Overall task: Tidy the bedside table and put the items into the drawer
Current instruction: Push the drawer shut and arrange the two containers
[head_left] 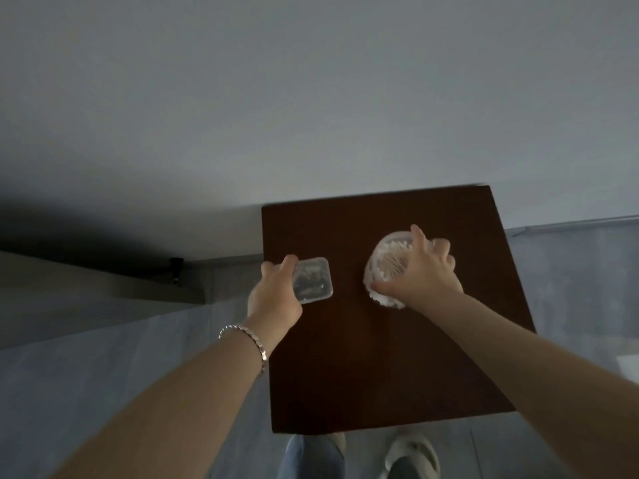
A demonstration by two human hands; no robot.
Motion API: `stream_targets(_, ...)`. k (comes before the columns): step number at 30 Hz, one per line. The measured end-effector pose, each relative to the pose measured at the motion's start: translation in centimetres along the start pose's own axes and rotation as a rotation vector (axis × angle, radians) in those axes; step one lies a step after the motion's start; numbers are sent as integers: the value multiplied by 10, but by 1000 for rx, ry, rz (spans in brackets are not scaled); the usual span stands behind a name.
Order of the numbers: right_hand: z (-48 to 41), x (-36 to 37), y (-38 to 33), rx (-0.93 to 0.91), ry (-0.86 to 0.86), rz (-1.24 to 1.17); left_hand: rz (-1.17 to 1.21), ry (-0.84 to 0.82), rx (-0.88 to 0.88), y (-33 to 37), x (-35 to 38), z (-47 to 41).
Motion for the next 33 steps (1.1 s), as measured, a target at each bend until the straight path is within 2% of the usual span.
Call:
stream_targets(5,-34,11,-56,-115,46,-65,125,59,17,-6,-22,-51)
stream_targets(7,-41,15,-71,-132,28,-249,257,104,7,-7,-31,-64)
stream_targets(9,-48,19,-72,-58,11,-535,493,146,-93,-15,-37,-70)
stream_targets(10,-51,24,-65,18,10,-649,629,137,-201,-21,-33,-71)
stream_targets(12,-51,38,-51,142,-29,-755,780,112,-383,-31,-24,-65)
stream_targets(15,-52,59,-46,175,-97,-888,712,87,-371,-29,-14,-67)
stream_targets(17,-54,64,-46,199,-86,-976,692,134,-345,-28,-14,-72)
stream_targets(23,-60,72,-50,196,-76,-1006,876,326,-497,-26,-16,-81)
stream_targets(26,-66,71,-57,172,-91,-1010,914,388,-510,-24,-21,-90)
stream_targets(30,-72,74,-64,174,-104,-955,884,371,-494,-24,-21,-95)
stream_targets(33,-70,72,-65,152,-140,-831,799,283,-483,-26,-22,-100)
Point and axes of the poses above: each hand's wrist, its own z-axis away from the middle knuckle, its own x-axis out of the palm, y = z × x, the point moved 9 cm from there along -z, towards the middle knuckle, and after that the axes turned 8 degrees about y, right-handed, at the moved point
